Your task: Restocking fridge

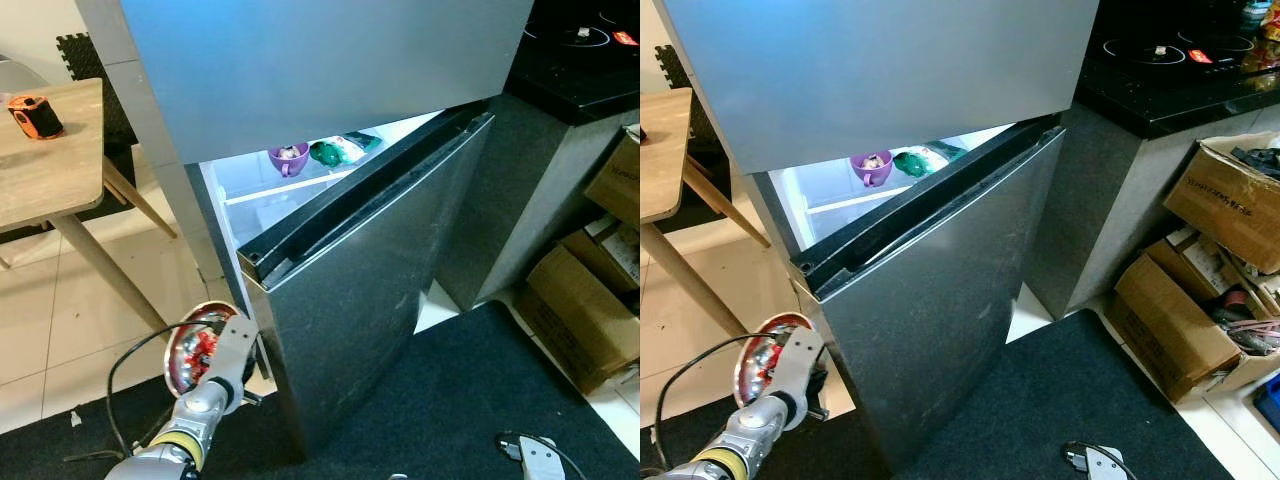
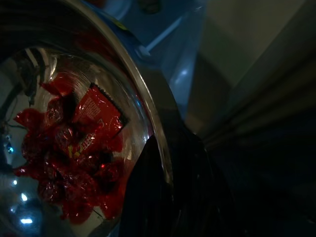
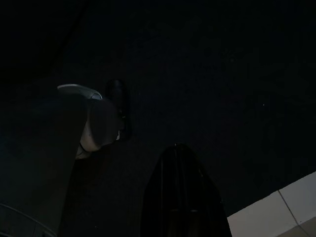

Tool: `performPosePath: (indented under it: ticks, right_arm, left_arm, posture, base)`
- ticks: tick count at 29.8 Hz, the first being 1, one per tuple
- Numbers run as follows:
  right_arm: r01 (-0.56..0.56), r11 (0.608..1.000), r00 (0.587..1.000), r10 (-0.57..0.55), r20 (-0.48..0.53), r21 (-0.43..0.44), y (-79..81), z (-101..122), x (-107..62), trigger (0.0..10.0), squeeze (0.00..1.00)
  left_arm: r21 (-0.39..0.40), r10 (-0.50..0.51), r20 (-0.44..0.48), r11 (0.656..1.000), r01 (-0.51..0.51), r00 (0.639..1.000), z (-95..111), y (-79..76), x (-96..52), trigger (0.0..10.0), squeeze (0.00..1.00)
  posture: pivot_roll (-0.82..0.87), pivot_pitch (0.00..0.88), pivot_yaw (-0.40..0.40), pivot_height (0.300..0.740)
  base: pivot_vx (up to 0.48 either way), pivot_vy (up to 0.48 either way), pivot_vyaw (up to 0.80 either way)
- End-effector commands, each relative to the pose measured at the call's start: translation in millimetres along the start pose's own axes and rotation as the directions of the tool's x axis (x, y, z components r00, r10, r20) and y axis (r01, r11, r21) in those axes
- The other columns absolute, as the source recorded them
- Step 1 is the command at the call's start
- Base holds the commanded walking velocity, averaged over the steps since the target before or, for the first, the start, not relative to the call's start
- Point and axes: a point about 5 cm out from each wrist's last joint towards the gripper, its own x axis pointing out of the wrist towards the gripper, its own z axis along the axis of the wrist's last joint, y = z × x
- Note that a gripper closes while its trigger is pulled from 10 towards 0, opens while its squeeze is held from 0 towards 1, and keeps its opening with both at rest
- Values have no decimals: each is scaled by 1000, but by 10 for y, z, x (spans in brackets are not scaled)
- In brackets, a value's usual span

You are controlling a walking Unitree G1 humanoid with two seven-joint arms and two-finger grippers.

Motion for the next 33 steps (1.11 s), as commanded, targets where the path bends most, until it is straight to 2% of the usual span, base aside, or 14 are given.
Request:
performPosePath:
  ticks: [1,5,8,13,16,17,18,21,24,26,28,32,33]
  right_arm:
    - [13,1000,1000,-13,-25,-4,-5,-65,-8,10000,0]
    - [22,1000,999,-23,-33,-8,-15,-89,-14,10000,0]
    - [26,1000,999,-27,-41,-13,-18,-116,-18,10000,0]
    - [24,1000,999,-24,-45,-14,-14,-127,-20,10000,0]
    - [18,1000,999,-19,-50,-13,9,-138,-17,10000,0]
    - [18,1000,999,-19,-50,-13,9,-138,-17,10000,0]
    - [16,1000,999,-17,-52,-13,21,-143,-15,10000,0]
    - [15,1000,999,-15,-52,-11,28,-147,-15,10000,0]
    - [11,1000,999,-10,-37,5,35,-141,-15,10000,0]
    - [10,1000,999,-10,-34,7,36,-140,-15,10000,0]
    - [9,1000,999,-9,-33,9,37,-140,-15,10000,0]
    - [7,1000,1000,-7,-29,9,36,-135,-15,10000,0]
    - [7,1000,1000,-7,-29,9,36,-135,-15,10000,0]
  left_arm:
    - [34,-61,12,998,61,998,22,-138,30,10000,0]
    - [32,-110,-9,993,110,994,-40,-244,29,10000,0]
    - [33,-189,-37,981,190,981,-128,-380,15,10000,0]
    - [46,-244,-68,968,247,967,-197,-461,-3,10000,0]
    - [86,-335,-151,933,350,930,-381,-592,-68,10000,0]
    - [86,-335,-151,933,350,930,-381,-592,-68,10000,0]
    - [104,-369,-205,913,395,907,-502,-642,-119,10000,0]
    - [115,-379,-267,900,420,886,-645,-663,-182,10000,0]
    - [159,-368,-357,882,444,858,-848,-643,-287,10000,0]
    - [176,-354,-385,878,445,852,-914,-621,-324,10000,0]
    - [189,-337,-403,879,438,851,-954,-597,-346,10000,0]
    - [196,-247,-477,906,376,844,-1165,-465,-478,10000,0]
    - [196,-247,-477,906,376,844,-1165,-465,-478,10000,0]
  posture:
    - [-30,33,28,740]
    - [-33,35,30,740]
    - [-33,38,30,740]
    - [-28,41,29,740]
    - [-25,42,33,740]
    - [-25,42,33,740]
    - [-25,43,36,740]
    - [-23,45,39,740]
    - [-22,46,39,740]
    - [-22,47,40,740]
    - [-22,47,40,740]
    - [-19,49,38,740]
    - [-19,49,38,740]
  base:
    - [0,0,0]
    - [0,0,0]
    - [0,0,0]
    - [0,0,0]
    - [0,0,0]
    - [0,0,0]
    - [0,0,0]
    - [0,0,0]
    - [0,0,0]
    - [0,0,0]
    - [0,0,0]
    - [0,0,0]
    - [0,0,0]
